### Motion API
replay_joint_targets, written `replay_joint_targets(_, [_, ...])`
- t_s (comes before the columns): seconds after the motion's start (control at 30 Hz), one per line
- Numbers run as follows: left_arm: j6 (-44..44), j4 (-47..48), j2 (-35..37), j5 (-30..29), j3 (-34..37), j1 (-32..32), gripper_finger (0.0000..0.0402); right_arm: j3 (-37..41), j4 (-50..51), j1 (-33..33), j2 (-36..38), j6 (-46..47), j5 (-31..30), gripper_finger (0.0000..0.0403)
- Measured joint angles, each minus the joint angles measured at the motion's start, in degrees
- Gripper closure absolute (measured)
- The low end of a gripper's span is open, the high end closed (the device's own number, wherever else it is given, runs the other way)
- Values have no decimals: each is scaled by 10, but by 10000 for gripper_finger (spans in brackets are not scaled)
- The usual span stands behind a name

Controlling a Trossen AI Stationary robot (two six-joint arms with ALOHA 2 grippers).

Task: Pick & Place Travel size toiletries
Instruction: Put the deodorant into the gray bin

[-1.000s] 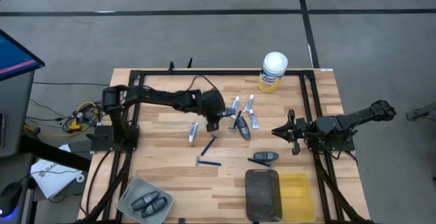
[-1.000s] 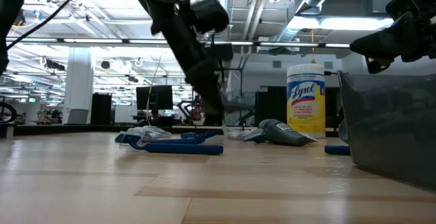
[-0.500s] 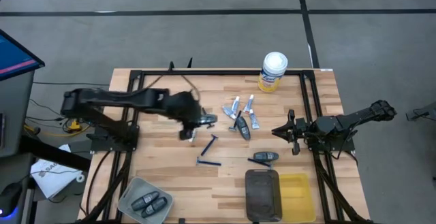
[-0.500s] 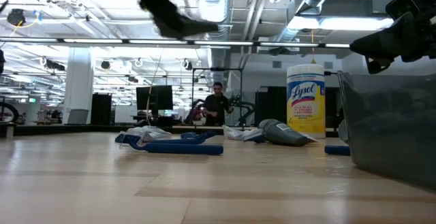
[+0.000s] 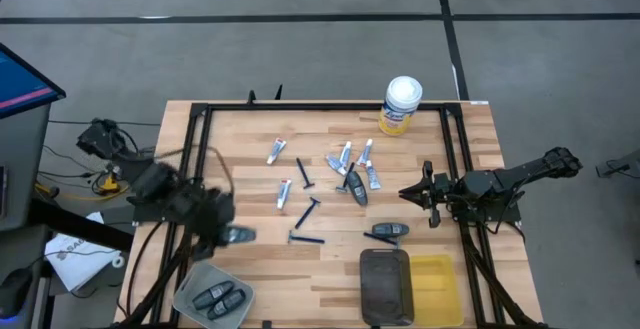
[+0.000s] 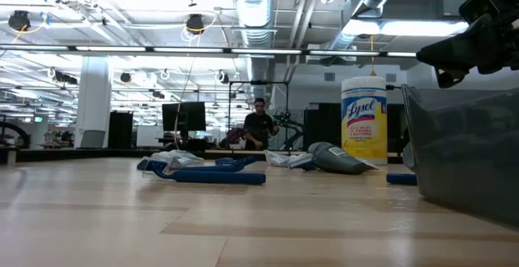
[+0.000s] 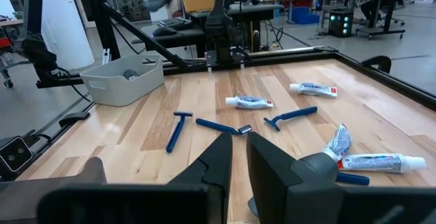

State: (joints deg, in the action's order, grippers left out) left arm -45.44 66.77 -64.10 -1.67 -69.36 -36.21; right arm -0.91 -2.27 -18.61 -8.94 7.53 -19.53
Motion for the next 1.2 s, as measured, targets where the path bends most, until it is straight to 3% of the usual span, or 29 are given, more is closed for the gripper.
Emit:
replay_joint_targets(0.23, [-193,-2,-60,32,0,-182,195,0,0,0,0,0,0,363])
replay_joint_targets(0.4, [-230,-34,-120,51,0,-253,194,0,0,0,0,0,0,363])
replay_joint_targets(0.83, [-260,-26,-254,154,1,-264,194,0,0,0,0,0,0,363])
replay_joint_targets(1.2, [-318,34,-282,165,4,-260,194,0,0,0,0,0,0,363])
